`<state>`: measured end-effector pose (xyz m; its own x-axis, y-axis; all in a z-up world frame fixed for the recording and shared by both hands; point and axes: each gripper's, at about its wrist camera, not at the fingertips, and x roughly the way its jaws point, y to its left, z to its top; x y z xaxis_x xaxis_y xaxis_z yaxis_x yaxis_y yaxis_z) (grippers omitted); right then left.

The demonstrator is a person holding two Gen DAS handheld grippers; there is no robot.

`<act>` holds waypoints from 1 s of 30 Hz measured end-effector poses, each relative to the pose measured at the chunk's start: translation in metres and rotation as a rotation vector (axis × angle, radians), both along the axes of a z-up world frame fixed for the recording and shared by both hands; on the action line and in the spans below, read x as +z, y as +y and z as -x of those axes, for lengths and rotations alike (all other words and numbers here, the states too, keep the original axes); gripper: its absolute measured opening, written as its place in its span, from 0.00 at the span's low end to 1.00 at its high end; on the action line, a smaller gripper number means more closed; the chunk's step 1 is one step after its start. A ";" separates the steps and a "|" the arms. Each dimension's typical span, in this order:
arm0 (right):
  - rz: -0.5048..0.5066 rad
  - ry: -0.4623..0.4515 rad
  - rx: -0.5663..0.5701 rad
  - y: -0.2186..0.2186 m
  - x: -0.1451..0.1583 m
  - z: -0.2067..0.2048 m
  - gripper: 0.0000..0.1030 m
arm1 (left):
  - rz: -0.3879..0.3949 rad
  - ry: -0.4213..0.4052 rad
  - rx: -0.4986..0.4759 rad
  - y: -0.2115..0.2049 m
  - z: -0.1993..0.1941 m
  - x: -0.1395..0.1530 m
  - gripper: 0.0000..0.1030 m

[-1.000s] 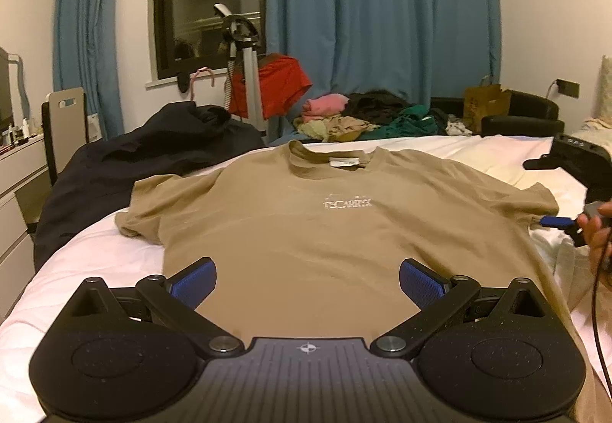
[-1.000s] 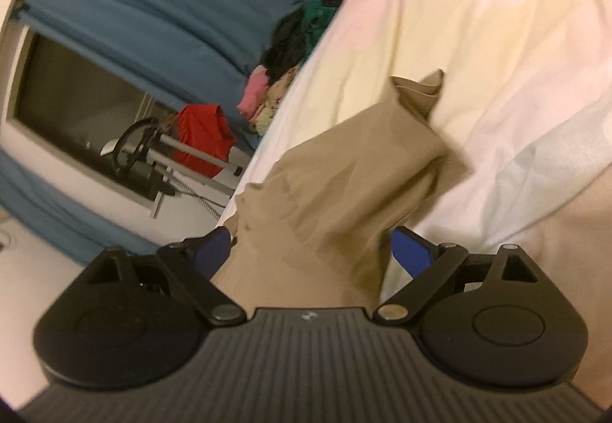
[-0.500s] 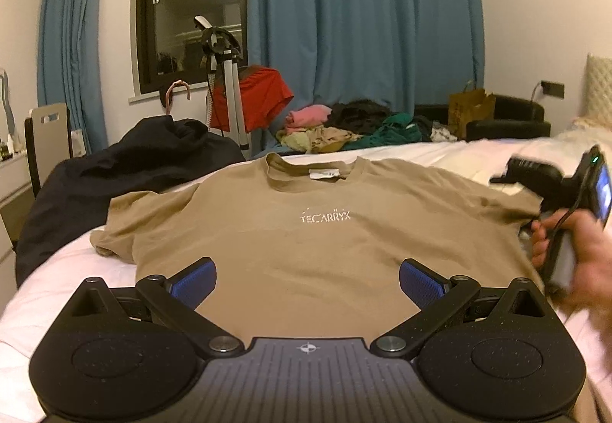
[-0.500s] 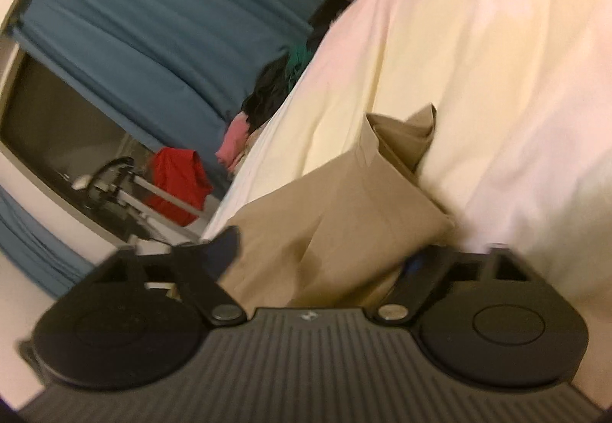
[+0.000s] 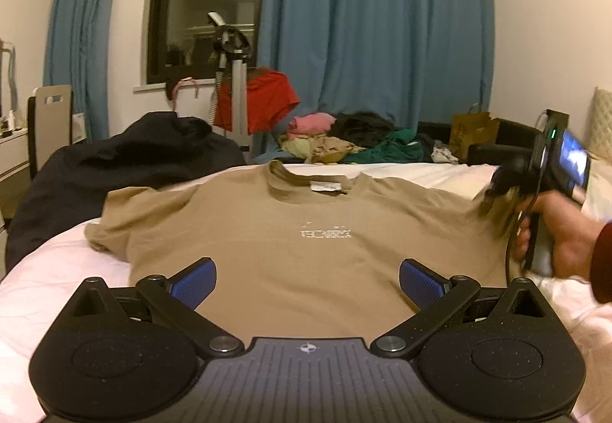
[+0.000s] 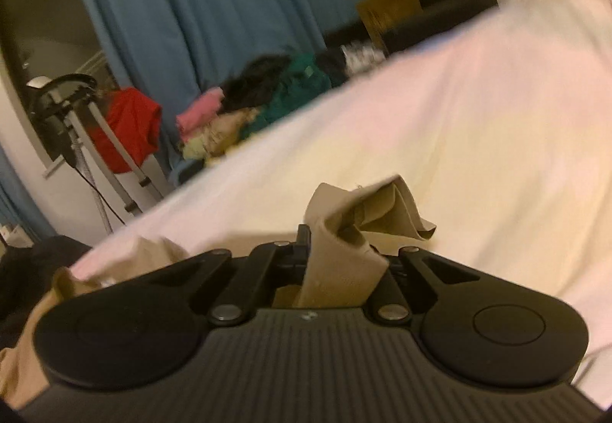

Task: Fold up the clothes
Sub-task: 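Grasp a sleeve with the right gripper and fold it over the shirt body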

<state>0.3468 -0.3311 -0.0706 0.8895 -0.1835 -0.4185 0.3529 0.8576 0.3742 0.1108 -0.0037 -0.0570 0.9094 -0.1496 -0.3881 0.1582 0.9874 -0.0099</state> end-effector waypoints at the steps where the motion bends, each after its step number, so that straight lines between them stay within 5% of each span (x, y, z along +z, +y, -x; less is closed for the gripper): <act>1: 0.032 -0.012 0.009 0.007 0.014 0.001 0.07 | 0.003 0.007 0.012 0.004 0.001 0.002 1.00; 11: 0.369 -0.038 0.274 0.168 0.106 -0.009 0.07 | 0.086 0.049 0.163 0.072 0.003 0.026 1.00; 20: 0.471 0.070 0.416 0.267 0.045 -0.060 0.08 | 0.106 0.045 0.247 0.116 -0.003 0.027 1.00; 24: 0.352 0.083 0.485 0.260 0.028 -0.064 0.10 | 0.122 0.090 0.232 0.117 -0.017 0.012 1.00; 25: 0.327 0.085 0.500 0.257 0.026 -0.062 0.32 | 0.124 0.102 0.226 0.116 -0.019 0.009 1.00; 26: 0.304 0.086 0.515 0.255 0.027 -0.059 0.74 | 0.126 0.114 0.219 0.114 -0.022 0.005 1.00; 27: 0.299 0.083 0.523 0.253 0.029 -0.055 0.92 | 0.128 0.126 0.212 0.113 -0.024 0.002 1.00; 28: 0.301 0.065 0.528 0.253 0.033 -0.045 1.00 | 0.130 0.138 0.206 0.112 -0.027 -0.001 1.00; 30: 0.293 0.035 0.542 0.250 0.048 -0.023 1.00 | 0.136 0.144 0.194 0.109 -0.027 -0.002 1.00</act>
